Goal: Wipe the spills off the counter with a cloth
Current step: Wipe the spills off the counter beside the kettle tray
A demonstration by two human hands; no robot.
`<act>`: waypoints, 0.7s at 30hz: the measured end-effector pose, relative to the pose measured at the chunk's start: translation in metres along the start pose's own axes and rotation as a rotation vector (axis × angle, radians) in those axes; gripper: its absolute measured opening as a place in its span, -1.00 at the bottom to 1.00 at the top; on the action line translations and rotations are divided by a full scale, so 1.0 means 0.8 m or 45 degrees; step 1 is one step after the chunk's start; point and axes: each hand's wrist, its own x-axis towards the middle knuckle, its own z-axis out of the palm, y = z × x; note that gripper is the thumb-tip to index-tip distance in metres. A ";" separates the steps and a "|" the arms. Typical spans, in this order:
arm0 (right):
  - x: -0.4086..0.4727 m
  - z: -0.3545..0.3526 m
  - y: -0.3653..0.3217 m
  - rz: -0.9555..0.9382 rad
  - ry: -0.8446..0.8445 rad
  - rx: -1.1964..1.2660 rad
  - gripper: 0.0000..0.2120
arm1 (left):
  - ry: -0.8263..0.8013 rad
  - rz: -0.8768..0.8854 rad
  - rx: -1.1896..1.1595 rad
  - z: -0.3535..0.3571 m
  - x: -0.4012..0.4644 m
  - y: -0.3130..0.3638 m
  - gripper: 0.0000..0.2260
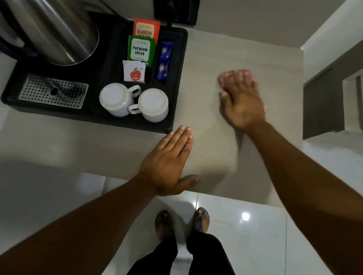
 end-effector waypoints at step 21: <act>-0.203 0.036 -0.063 0.177 0.181 0.106 -0.46 | -0.056 0.010 0.075 -0.012 0.000 0.006 -0.21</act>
